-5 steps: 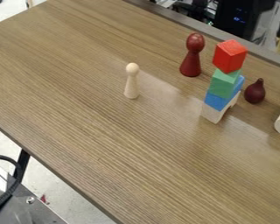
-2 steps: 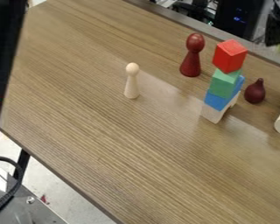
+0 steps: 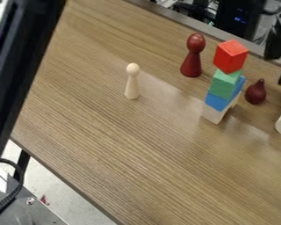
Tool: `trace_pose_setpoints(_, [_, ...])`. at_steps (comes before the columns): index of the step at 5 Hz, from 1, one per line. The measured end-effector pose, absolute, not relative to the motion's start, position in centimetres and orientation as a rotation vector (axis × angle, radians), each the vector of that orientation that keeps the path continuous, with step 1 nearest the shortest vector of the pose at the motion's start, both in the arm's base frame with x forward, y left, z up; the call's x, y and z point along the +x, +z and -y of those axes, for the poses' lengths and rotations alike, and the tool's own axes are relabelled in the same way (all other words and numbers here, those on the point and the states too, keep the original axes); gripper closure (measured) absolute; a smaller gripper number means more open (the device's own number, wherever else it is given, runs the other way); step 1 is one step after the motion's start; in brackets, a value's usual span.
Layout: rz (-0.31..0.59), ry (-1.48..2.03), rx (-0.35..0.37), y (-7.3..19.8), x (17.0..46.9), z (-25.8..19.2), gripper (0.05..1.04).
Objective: Pick the red ball and place it ontop the orange box
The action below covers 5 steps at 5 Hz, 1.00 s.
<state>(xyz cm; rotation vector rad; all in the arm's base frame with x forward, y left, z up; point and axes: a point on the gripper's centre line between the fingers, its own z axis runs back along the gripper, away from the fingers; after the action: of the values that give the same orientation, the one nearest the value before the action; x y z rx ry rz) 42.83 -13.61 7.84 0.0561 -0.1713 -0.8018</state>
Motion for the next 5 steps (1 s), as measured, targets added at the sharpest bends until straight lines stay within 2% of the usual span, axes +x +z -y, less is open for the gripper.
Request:
trace_pose_setpoints(2, [0.129, -0.885, 0.055, 5.7, 41.6, 13.3, 0.083])
trace_pose_setpoints(5, [0.122, -0.887, 0.076, 4.7, 41.6, 12.6, 0.083])
